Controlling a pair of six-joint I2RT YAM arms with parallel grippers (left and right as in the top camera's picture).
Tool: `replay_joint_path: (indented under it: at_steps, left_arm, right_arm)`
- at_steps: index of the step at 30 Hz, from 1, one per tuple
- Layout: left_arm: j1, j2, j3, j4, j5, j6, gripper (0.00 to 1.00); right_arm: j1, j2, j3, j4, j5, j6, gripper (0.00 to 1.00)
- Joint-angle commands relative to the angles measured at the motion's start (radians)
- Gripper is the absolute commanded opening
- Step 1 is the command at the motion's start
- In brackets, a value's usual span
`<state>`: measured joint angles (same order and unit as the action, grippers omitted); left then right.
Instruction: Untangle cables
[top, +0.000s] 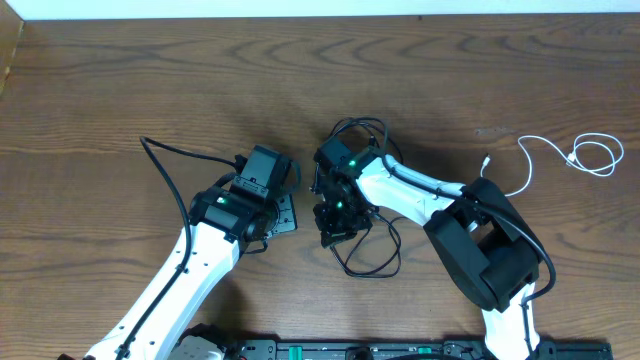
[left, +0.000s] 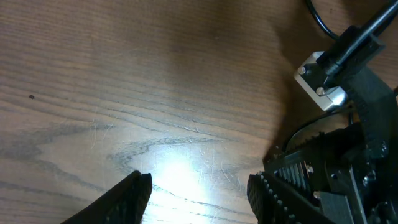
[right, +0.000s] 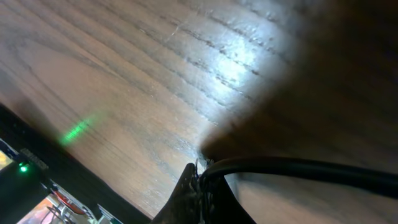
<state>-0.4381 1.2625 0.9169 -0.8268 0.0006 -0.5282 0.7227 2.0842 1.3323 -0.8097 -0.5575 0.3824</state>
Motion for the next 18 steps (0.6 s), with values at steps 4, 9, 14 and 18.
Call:
replay_joint_path:
  at_steps: [4, 9, 14, 18]
  left_arm:
    - [0.006, 0.008, -0.006, -0.003, -0.006, -0.013, 0.56]
    - [0.006, 0.008, -0.006, 0.021, 0.072, -0.012, 0.62]
    - [0.006, 0.008, -0.006, 0.099, 0.222, 0.011, 0.65]
    - [0.005, 0.008, -0.006, 0.194, 0.396, 0.095, 0.66]
  right_arm:
    - [-0.102, -0.134, 0.019, -0.005, -0.051, -0.119, 0.01]
    - [-0.224, -0.329, 0.049, 0.038, -0.180, -0.146, 0.01]
    - [-0.310, -0.527, 0.051, 0.169, -0.345, -0.143, 0.01]
    - [-0.330, -0.647, 0.051, 0.224, -0.349, -0.126, 0.01]
